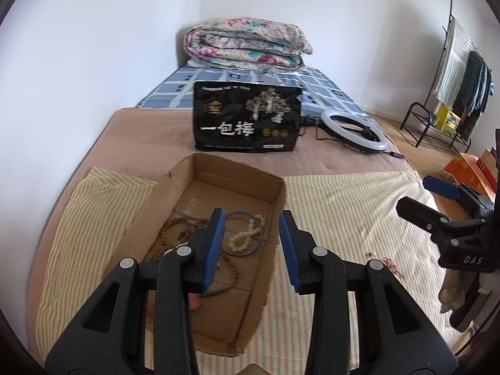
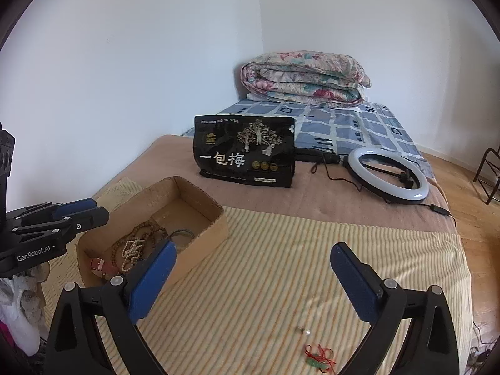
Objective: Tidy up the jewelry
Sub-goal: 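Move both tools back over the pearl bead and jade pendant on the bed, then grasp the white pearl bead with the left tool while the right tool grasps the jade pendant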
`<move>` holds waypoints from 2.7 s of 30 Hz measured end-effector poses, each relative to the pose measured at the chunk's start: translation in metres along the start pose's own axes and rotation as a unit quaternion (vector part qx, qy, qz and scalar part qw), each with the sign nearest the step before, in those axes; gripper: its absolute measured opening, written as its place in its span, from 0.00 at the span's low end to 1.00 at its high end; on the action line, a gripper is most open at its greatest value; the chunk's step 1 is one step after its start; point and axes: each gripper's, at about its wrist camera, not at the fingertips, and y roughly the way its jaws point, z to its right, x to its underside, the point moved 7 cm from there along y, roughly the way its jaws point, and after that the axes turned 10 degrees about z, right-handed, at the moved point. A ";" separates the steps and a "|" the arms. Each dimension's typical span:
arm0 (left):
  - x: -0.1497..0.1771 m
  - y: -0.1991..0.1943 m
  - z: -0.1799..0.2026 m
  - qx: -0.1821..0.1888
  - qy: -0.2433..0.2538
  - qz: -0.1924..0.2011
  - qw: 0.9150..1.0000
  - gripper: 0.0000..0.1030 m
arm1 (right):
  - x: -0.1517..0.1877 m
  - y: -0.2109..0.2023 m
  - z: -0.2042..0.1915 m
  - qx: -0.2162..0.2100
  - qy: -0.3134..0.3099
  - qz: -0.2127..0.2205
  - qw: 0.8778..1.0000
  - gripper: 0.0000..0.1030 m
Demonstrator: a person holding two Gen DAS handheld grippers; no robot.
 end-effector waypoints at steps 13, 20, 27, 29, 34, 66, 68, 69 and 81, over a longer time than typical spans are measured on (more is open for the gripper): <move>0.017 0.017 0.081 0.067 0.043 -0.026 0.996 0.35 | 0.038 -0.048 0.097 0.056 0.031 -0.025 0.998 0.97; 0.030 0.030 0.117 0.091 0.066 -0.043 0.993 0.35 | 0.074 -0.047 0.110 0.038 0.036 -0.054 0.997 0.90; 0.041 0.045 0.134 0.104 0.072 -0.065 0.990 0.35 | 0.123 -0.023 0.095 -0.015 0.008 -0.122 0.992 0.75; 0.046 0.049 0.137 0.107 0.078 -0.073 0.989 0.35 | 0.135 -0.016 0.088 -0.026 -0.010 -0.139 0.990 0.71; 0.054 0.060 0.138 0.106 0.081 -0.090 0.987 0.35 | 0.154 -0.001 0.080 -0.040 -0.043 -0.164 0.985 0.63; 0.115 0.106 0.206 0.164 0.152 -0.162 0.961 0.35 | 0.163 0.022 0.130 0.008 -0.042 -0.164 0.986 0.14; 0.118 0.111 0.209 0.159 0.158 -0.163 0.961 0.35 | 0.164 0.020 0.132 0.010 -0.040 -0.164 0.986 0.14; 0.120 0.113 0.210 0.155 0.160 -0.164 0.961 0.35 | 0.164 0.020 0.133 0.011 -0.039 -0.163 0.986 0.14; 0.127 0.137 0.210 0.131 0.161 -0.168 0.964 0.35 | 0.164 0.020 0.133 0.009 -0.034 -0.162 0.986 0.14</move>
